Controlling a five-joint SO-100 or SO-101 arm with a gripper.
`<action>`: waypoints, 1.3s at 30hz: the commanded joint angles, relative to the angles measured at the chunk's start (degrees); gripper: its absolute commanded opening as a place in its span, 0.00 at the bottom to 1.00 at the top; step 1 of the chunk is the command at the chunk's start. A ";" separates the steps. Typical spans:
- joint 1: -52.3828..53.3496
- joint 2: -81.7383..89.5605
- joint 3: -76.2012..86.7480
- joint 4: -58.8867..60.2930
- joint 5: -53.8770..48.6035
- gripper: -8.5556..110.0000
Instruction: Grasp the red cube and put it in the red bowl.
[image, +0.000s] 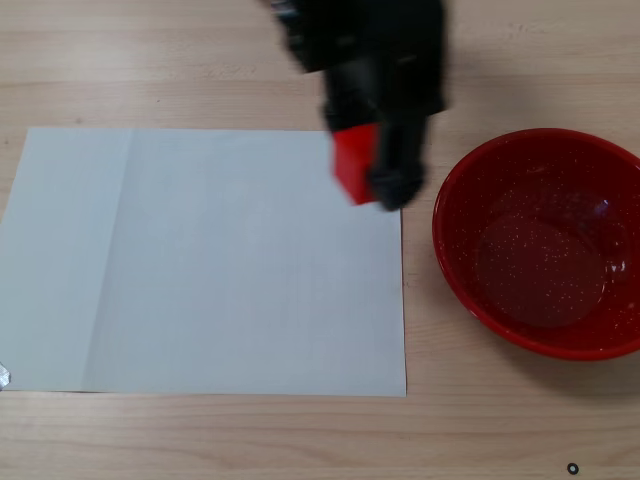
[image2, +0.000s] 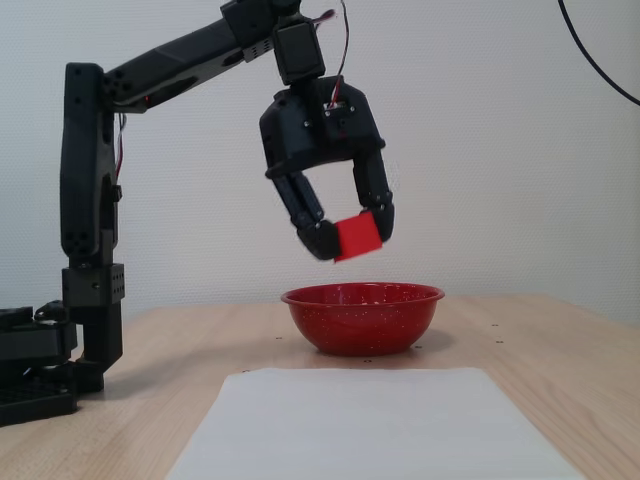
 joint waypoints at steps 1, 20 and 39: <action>2.90 5.89 -7.03 1.32 -1.49 0.07; 22.59 -5.80 -17.84 0.88 -11.69 0.07; 24.79 -18.11 -17.40 -5.45 -13.36 0.07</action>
